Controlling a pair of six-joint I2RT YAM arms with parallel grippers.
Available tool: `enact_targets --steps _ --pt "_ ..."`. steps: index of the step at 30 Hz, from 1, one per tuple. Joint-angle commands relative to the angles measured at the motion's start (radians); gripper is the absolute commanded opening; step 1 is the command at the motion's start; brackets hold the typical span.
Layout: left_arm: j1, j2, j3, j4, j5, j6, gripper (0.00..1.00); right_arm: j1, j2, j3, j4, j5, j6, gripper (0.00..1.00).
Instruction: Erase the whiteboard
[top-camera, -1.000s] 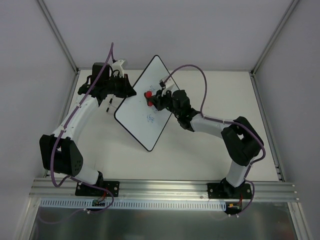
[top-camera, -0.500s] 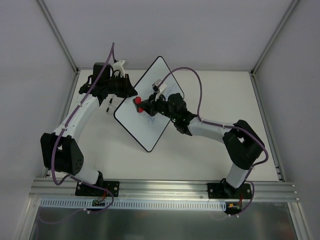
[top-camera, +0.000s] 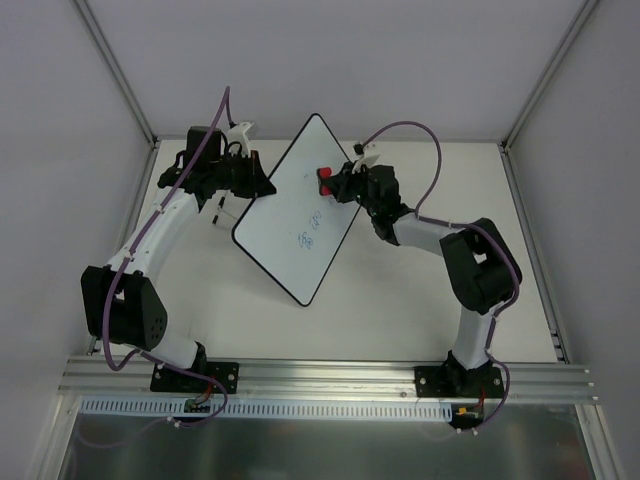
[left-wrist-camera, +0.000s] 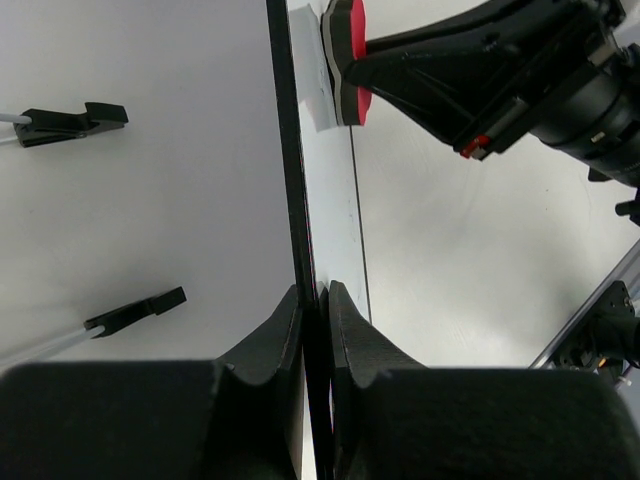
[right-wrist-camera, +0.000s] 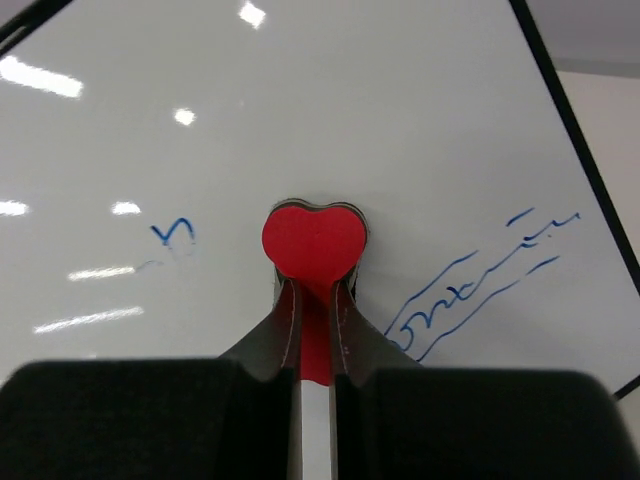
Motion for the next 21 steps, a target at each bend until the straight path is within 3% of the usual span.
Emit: enact_targets --steps 1,12,21 --pt "-0.064 -0.002 -0.011 -0.084 0.153 0.098 0.0 -0.012 0.079 0.038 -0.078 0.012 0.024 0.0" --pt "-0.076 0.013 -0.002 -0.095 0.149 0.104 0.0 0.051 0.05 0.179 -0.159 -0.154 -0.028 0.0" --pt "-0.079 0.027 0.024 -0.1 0.13 0.101 0.0 0.192 0.032 0.161 -0.162 -0.203 -0.048 0.0"
